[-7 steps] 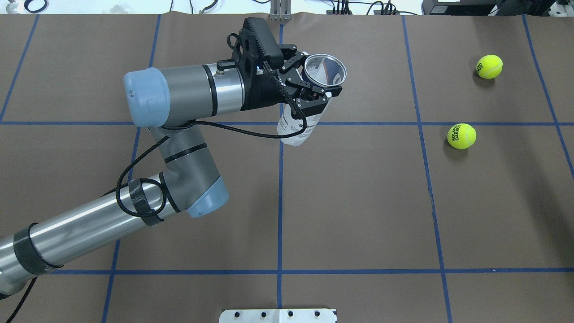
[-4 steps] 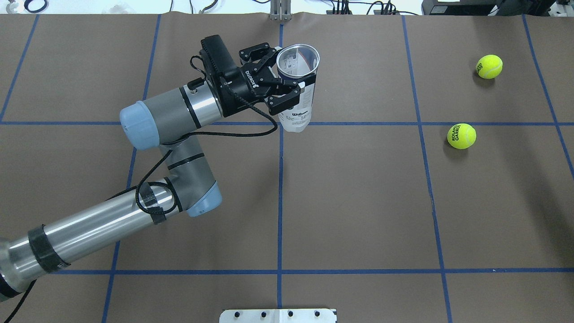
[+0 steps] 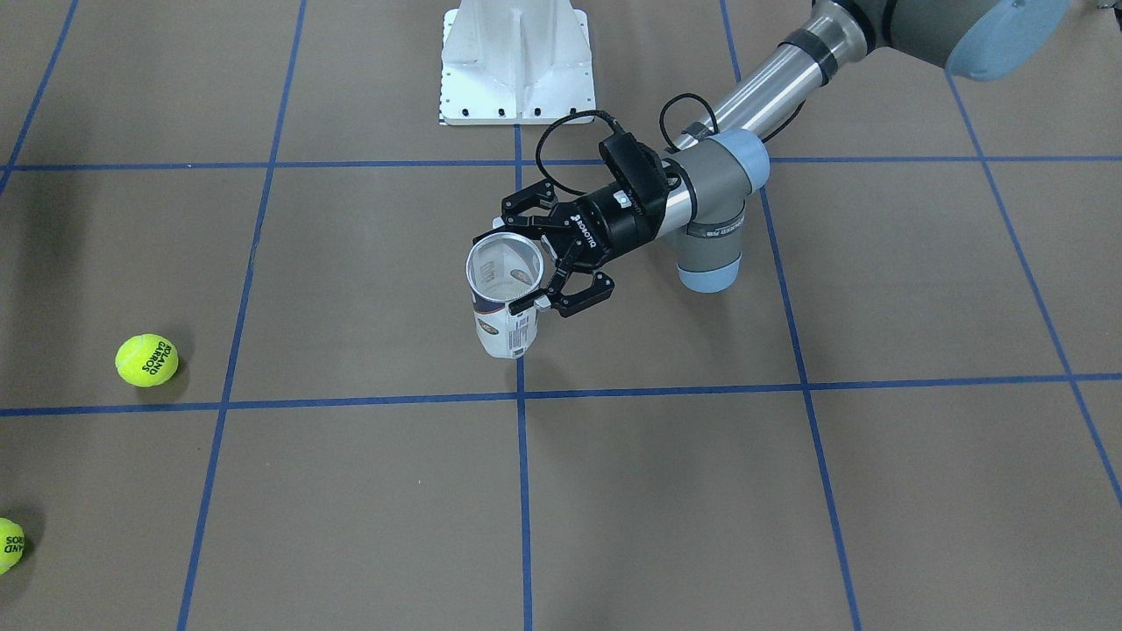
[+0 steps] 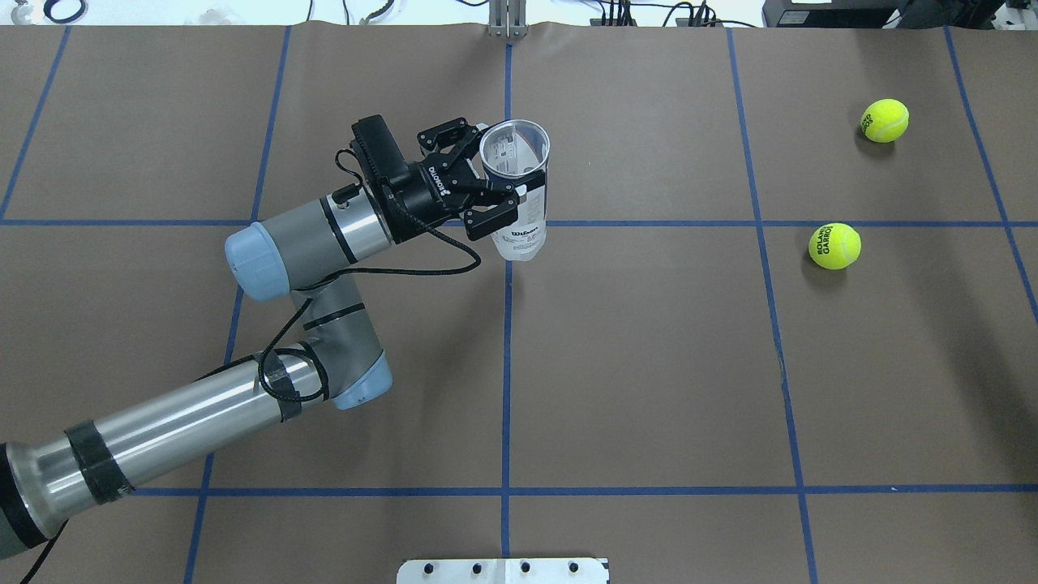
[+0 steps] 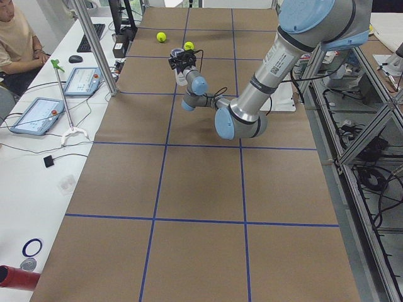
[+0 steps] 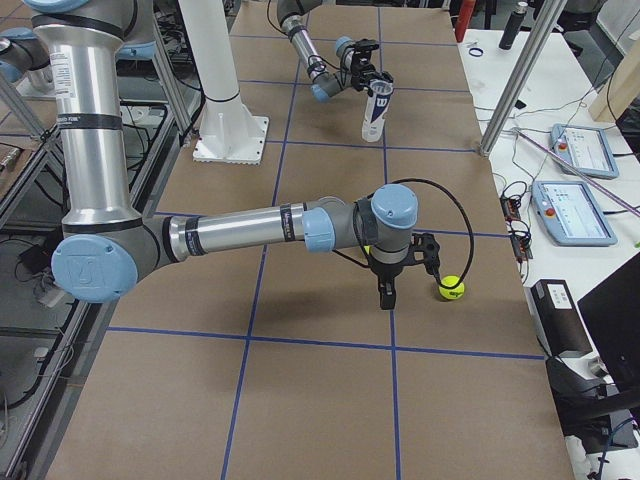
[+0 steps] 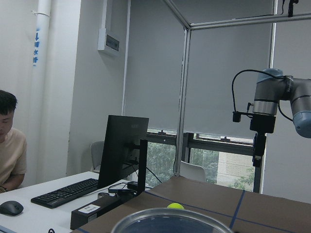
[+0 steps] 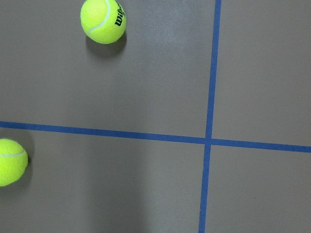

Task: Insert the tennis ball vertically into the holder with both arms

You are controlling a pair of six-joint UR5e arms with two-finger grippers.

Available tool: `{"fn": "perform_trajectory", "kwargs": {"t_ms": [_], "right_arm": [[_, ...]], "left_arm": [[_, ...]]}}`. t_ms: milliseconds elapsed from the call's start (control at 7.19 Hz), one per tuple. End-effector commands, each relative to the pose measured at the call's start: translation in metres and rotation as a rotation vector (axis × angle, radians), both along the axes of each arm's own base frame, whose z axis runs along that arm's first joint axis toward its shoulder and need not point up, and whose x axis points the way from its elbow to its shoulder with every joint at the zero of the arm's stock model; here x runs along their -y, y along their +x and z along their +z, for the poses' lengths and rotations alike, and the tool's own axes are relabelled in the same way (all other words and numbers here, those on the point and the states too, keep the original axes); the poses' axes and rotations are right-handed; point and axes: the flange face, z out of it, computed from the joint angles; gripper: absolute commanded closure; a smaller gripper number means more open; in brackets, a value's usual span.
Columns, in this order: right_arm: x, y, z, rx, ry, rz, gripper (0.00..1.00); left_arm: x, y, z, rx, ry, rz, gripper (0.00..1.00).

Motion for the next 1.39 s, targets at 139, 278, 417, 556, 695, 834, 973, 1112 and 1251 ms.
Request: {"fn": "perform_trajectory", "kwargs": {"t_ms": [139, 278, 417, 556, 695, 834, 973, 1112, 1251], "right_arm": [[0.0, 0.0, 0.001, 0.0, -0.003, 0.0, 0.0], [0.0, 0.0, 0.001, 0.0, -0.003, 0.0, 0.0], [0.0, 0.0, 0.001, 0.0, -0.003, 0.0, 0.0], [0.0, 0.0, 0.001, 0.0, -0.003, 0.0, 0.0], [0.0, 0.0, 0.001, 0.0, -0.003, 0.0, 0.0], [0.0, 0.0, 0.001, 0.0, -0.005, 0.0, 0.0], [0.0, 0.0, 0.0, 0.0, -0.003, 0.0, 0.0], [0.0, 0.0, 0.0, 0.0, -0.002, 0.0, 0.0], [0.0, 0.0, 0.0, 0.0, -0.003, 0.0, 0.0]], "left_arm": [[-0.009, 0.023, 0.024, 0.033, -0.025, 0.019, 0.18], [-0.014, 0.027, 0.024, 0.028, -0.027, 0.026, 0.18], [-0.018, 0.03, 0.024, 0.028, -0.028, 0.032, 0.15], [-0.018, 0.03, 0.024, 0.028, -0.028, 0.032, 0.06], [-0.019, 0.029, 0.03, 0.033, -0.031, 0.032, 0.01], [-0.02, 0.027, 0.036, 0.038, -0.034, 0.032, 0.01], [-0.02, 0.027, 0.037, 0.041, -0.034, 0.031, 0.01], [-0.021, 0.028, 0.036, 0.043, -0.035, 0.03, 0.01], [-0.024, 0.031, 0.036, 0.048, -0.038, 0.037, 0.01]]}}
